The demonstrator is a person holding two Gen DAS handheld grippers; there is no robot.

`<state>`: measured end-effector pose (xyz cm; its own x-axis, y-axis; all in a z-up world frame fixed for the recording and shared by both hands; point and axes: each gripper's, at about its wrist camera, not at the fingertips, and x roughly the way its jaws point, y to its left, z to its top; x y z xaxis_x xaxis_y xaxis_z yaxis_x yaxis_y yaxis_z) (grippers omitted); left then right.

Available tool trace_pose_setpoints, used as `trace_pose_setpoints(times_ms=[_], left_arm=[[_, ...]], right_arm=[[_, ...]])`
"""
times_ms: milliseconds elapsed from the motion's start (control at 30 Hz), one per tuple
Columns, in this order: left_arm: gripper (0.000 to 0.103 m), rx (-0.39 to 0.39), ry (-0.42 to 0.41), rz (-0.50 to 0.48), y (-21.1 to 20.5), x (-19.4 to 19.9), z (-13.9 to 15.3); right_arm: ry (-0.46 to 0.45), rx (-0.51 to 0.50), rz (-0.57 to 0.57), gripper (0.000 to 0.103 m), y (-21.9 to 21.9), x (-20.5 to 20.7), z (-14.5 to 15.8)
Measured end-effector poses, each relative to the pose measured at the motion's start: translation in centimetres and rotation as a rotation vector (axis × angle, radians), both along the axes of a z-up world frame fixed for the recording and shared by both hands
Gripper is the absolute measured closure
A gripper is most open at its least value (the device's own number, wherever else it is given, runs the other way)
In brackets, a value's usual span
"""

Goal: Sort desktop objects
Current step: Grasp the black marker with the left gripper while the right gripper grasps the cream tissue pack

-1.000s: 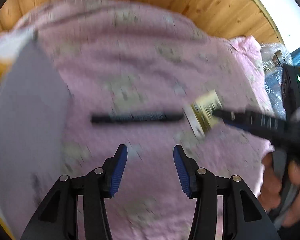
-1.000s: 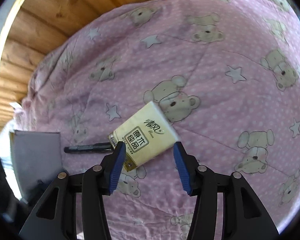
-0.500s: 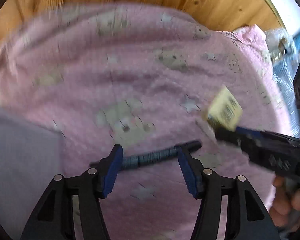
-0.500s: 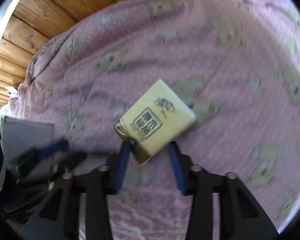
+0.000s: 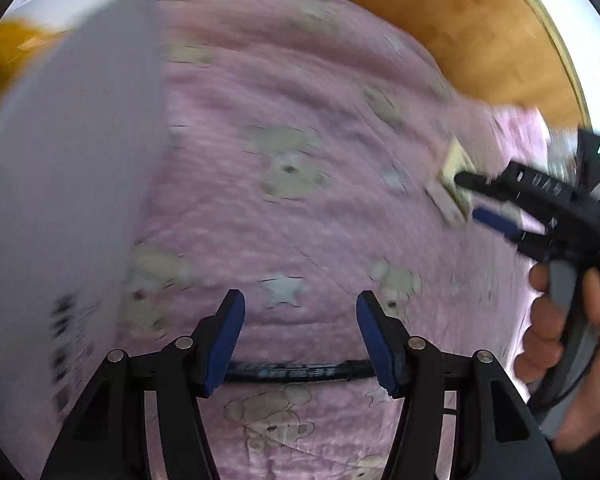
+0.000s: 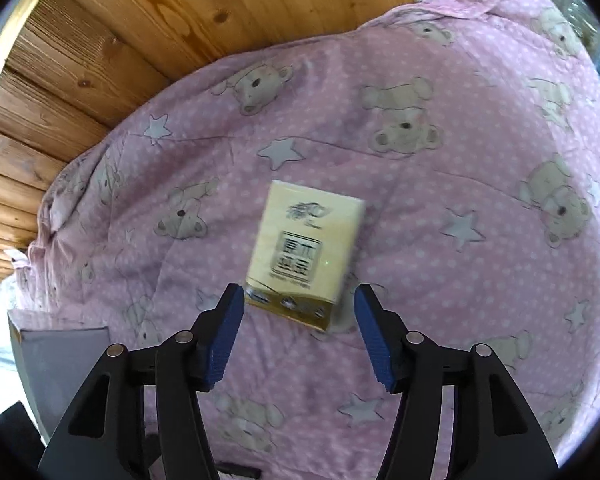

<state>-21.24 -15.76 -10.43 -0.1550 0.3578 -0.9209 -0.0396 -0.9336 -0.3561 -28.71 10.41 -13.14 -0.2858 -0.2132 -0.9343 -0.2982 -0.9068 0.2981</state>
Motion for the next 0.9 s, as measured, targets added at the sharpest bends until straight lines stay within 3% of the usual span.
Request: trace_pose_setpoints(times_ms=[67, 200, 267, 300, 333, 400, 533, 667, 900], left_arm=[[0.039, -0.003, -0.002, 0.065, -1.1, 0.9, 0.3], [0.037, -0.014, -0.067, 0.103, -1.9, 2.5, -0.9], [0.037, -0.020, -0.061, 0.124, -2.0, 3.3, -0.9], [0.037, -0.014, -0.036, 0.111, -1.6, 3.5, -0.7], [0.037, -0.027, -0.012, 0.076, -1.2, 3.7, -0.4], [0.037, -0.055, 0.009, 0.009, -0.5, 3.7, -0.4], [0.037, -0.044, 0.066, -0.111, -0.4, 4.4, 0.8], [0.037, -0.032, 0.064, -0.298, 1.4, 4.9, 0.6], [0.037, -0.122, 0.102, -0.512, 4.5, 5.5, -1.3]], right_arm=[[-0.016, 0.041, 0.009, 0.042, -0.8, -1.0, -0.9], [-0.016, 0.086, 0.047, 0.033, -1.9, -2.1, -2.3], [-0.013, 0.119, 0.086, 0.036, -2.5, -2.2, -2.3], [-0.007, 0.114, 0.105, 0.054, -2.5, -2.1, -2.2], [-0.006, 0.102, 0.128, 0.067, -2.6, -1.9, -2.1], [-0.014, 0.099, 0.156, 0.078, -2.2, -1.3, -1.9], [0.000, 0.070, 0.179, 0.078, -0.3, 1.0, -0.9], [-0.018, 0.023, 0.194, 0.078, 1.7, 4.0, -0.9], [-0.101, -0.067, 0.141, 0.078, 4.1, 9.9, -2.2]])
